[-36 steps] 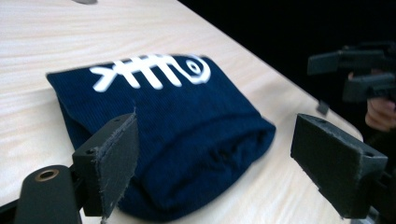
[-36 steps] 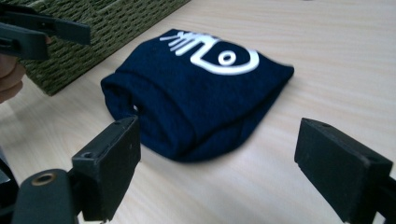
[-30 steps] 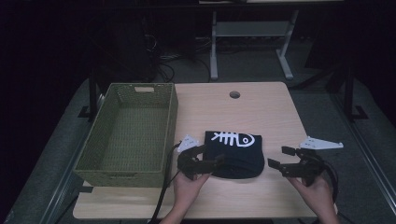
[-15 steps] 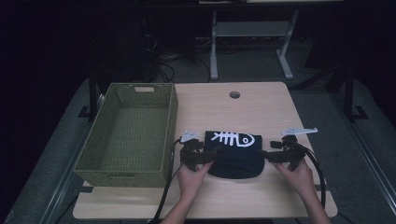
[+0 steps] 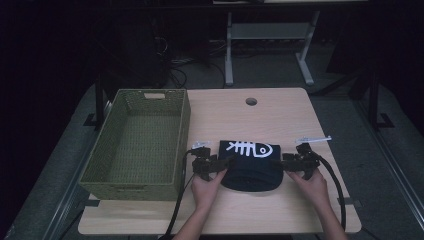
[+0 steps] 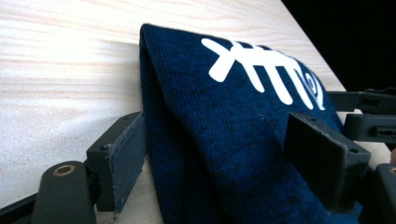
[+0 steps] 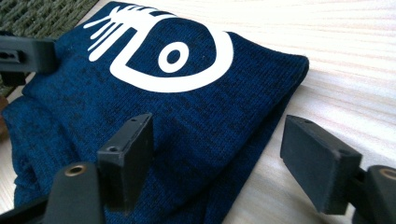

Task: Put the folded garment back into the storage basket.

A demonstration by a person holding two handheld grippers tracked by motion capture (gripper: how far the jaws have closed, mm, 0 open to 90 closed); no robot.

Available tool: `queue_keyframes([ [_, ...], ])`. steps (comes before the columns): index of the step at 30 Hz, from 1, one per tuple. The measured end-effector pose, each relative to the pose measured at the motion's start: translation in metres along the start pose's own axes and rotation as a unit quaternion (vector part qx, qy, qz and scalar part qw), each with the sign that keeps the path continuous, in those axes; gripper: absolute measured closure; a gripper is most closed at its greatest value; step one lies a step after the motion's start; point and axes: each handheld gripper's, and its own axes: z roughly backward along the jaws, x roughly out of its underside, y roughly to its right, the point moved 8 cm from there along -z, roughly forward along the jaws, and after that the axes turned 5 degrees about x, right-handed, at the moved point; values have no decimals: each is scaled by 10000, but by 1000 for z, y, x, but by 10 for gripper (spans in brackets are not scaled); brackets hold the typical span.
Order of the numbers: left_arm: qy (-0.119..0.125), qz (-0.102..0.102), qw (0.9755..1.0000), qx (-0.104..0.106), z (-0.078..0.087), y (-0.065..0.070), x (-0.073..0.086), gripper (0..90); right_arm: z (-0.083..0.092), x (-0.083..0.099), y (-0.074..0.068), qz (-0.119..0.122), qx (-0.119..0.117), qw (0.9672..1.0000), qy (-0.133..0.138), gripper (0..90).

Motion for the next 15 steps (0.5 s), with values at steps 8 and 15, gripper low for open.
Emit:
queue_keyframes([
  [8,1,128,9999,21,-4,0,2,265,-4,2,1,-21,104,9999,-53,350],
  [15,-64,95,9999,55,-6,2,5,378,-6,4,-5,-33,58,9999,-88,468],
])
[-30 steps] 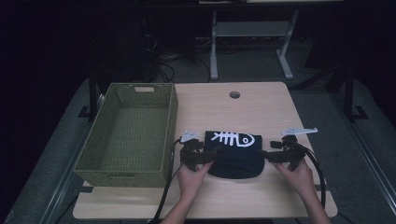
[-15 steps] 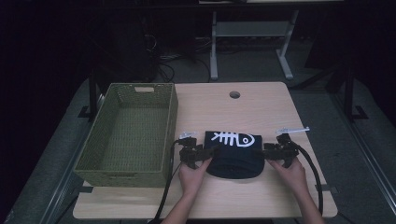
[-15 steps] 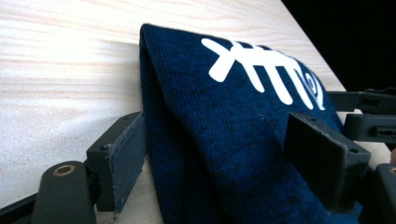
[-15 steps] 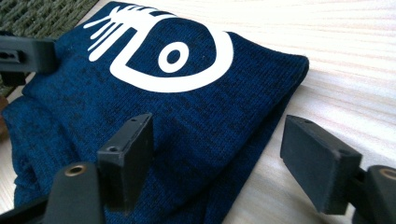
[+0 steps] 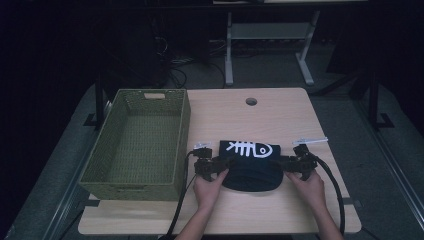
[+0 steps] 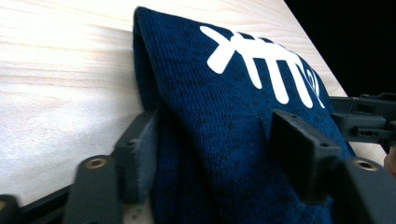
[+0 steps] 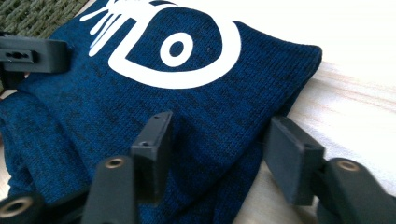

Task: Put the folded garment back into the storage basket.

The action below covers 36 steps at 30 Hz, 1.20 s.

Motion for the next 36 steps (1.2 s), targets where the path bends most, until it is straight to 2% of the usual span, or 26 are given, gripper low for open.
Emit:
queue_keyframes([
  [5,-47,-27,10000,67,-3,2,2,490,-1,1,-2,5,-19,10000,-6,552],
  [7,-51,10,9999,163,-3,4,2,537,-3,1,-3,41,-24,10000,22,612],
  [9,-48,9,9998,179,-3,4,2,576,-3,1,-3,-17,-27,10000,23,630],
  [10,-40,13,9998,199,-4,5,2,600,-4,2,-4,-48,-55,10000,21,671],
  [19,11,-102,9995,306,-2,13,0,689,0,2,-6,-55,-128,9999,72,740],
  [26,77,-244,9987,448,3,30,-9,699,15,-4,-13,-171,-293,9989,333,749],
  [27,126,-304,9981,521,7,38,-13,698,18,-4,-15,-190,-314,9987,363,749],
  [30,111,-333,9975,606,10,44,-17,696,24,-6,-18,-249,-381,9979,469,749],
  [31,167,-434,9967,670,16,53,-24,696,32,-9,-22,-277,-418,9970,587,749],
  [32,167,-434,9967,670,16,53,-24,696,32,-9,-22,-277,-418,9970,587,749],
  [33,222,-510,9957,741,22,60,-30,696,39,-13,-25,-289,-446,9961,708,749],
  [36,325,-618,9942,820,32,70,-39,695,50,-19,-31,-331,-511,9946,838,749],
])
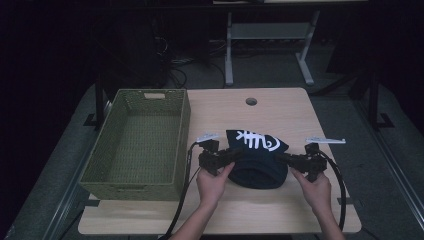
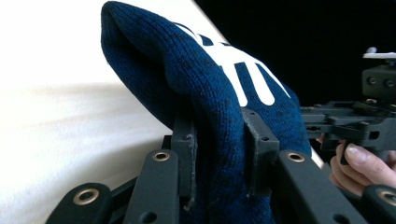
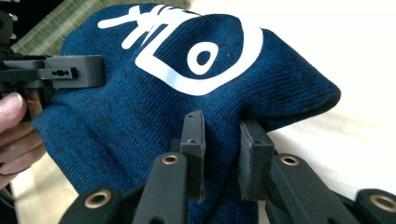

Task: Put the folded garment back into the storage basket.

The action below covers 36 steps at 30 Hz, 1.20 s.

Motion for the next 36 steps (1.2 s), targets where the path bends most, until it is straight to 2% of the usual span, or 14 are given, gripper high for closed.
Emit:
queue_keyframes([
  [2,16,-20,10000,22,2,2,-3,694,2,-3,-2,21,12,10000,24,749],
  [3,88,-64,9999,59,9,7,-10,694,7,-10,-9,56,10,9999,82,749],
  [8,178,-135,9996,149,21,15,-23,692,14,-26,-26,192,11,9996,187,748],
  [12,255,-171,9991,276,39,23,-38,690,18,-37,-40,285,-3,9994,211,748],
  [14,250,-176,9991,298,42,24,-40,690,18,-42,-47,324,-37,9993,205,747],
  [18,306,-187,9987,375,58,26,-53,690,19,-52,-60,372,-70,9990,246,747],
  [20,314,-236,9986,360,62,26,-56,690,20,-55,-63,381,-86,9989,258,747],
  [23,353,-242,9984,371,75,25,-66,689,18,-66,-78,432,-170,9984,309,747],
  [25,362,-243,9983,374,77,24,-68,689,17,-70,-83,424,-214,9984,317,747],
  [26,373,-221,9984,373,81,22,-70,689,17,-70,-83,424,-214,9984,317,747],
  [28,395,-177,9984,369,90,18,-76,689,13,-76,-93,461,-271,9981,301,747],
  [35,493,-123,9979,397,105,12,-89,689,8,-89,-109,505,-346,9975,341,747],
  [36,525,-106,9978,394,110,10,-93,689,6,-94,-116,541,-365,9973,343,748],
])
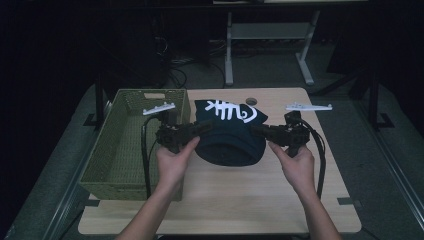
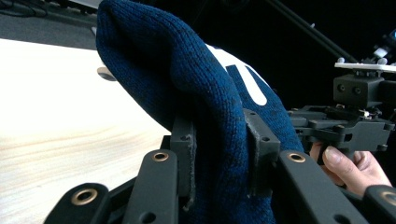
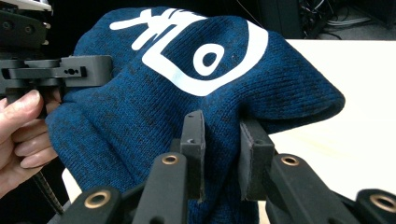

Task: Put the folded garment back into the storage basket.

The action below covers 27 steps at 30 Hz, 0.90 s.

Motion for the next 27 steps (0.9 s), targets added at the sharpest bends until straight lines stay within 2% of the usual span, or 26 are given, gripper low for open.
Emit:
queue_keyframes([
  [8,48,-24,10000,-47,15,-8,-13,689,-10,-14,-15,84,-34,10000,-3,748],
  [13,99,24,9999,-75,27,-14,-21,689,-18,-23,-29,137,-127,9998,-11,748],
  [14,129,25,9999,-109,33,-17,-25,689,-21,-25,-32,161,-157,9997,-6,748],
  [21,192,29,9996,-187,53,-25,-35,687,-37,-37,-52,189,-290,9994,-54,748],
  [22,251,67,9995,-192,62,-30,-39,687,-41,-40,-55,196,-330,9992,-54,747],
  [23,251,67,9995,-192,62,-30,-39,687,-45,-41,-58,205,-371,9991,-63,747],
  [27,356,124,9990,-220,80,-40,-44,687,-57,-47,-68,205,-482,9986,-85,747],
])
